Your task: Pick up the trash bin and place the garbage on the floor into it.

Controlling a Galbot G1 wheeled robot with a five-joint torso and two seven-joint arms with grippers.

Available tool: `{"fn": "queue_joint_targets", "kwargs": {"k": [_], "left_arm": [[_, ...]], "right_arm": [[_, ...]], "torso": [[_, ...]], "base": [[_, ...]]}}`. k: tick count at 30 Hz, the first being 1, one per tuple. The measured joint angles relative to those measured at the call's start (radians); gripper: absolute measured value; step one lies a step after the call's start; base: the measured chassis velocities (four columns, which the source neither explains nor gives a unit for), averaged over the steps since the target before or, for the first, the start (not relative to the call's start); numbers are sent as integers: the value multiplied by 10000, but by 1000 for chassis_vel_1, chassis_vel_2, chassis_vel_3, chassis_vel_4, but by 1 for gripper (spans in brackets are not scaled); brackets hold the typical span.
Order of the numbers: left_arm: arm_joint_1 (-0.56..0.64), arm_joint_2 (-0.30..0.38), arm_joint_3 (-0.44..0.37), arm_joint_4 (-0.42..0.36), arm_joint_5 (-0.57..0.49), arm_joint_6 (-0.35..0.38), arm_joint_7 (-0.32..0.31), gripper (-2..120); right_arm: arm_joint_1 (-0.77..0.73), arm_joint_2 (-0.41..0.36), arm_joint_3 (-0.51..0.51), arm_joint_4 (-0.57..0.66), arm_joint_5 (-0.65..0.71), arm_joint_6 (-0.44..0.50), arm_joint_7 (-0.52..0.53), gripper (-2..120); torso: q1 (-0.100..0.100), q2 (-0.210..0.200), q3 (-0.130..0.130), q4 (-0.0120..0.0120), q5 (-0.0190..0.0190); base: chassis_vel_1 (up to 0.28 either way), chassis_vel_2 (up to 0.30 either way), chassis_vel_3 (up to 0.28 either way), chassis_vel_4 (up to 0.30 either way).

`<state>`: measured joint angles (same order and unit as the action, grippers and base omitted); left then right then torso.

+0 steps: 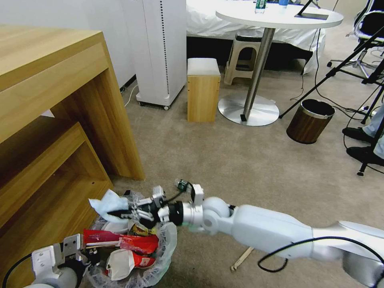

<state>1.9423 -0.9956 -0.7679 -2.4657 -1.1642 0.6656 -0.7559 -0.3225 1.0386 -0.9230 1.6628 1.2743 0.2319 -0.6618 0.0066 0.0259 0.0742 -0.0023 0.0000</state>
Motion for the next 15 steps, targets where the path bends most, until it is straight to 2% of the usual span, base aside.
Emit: {"fn": "queue_joint_targets", "kwargs": {"k": [2,15], "left_arm": [[-10,3,34,52,76,-3,1,0],[58,-161,129,18,381,-9,23,0]], "right_arm": [[-207,-393,-201,438,26,-1,463,0],[-622,-733,-70,461,-176,17,542,0]], "torso": [[0,0,0,-1,1],[0,0,0,1,0]], "base": [[0,0,0,0],[0,0,0,0]]}}
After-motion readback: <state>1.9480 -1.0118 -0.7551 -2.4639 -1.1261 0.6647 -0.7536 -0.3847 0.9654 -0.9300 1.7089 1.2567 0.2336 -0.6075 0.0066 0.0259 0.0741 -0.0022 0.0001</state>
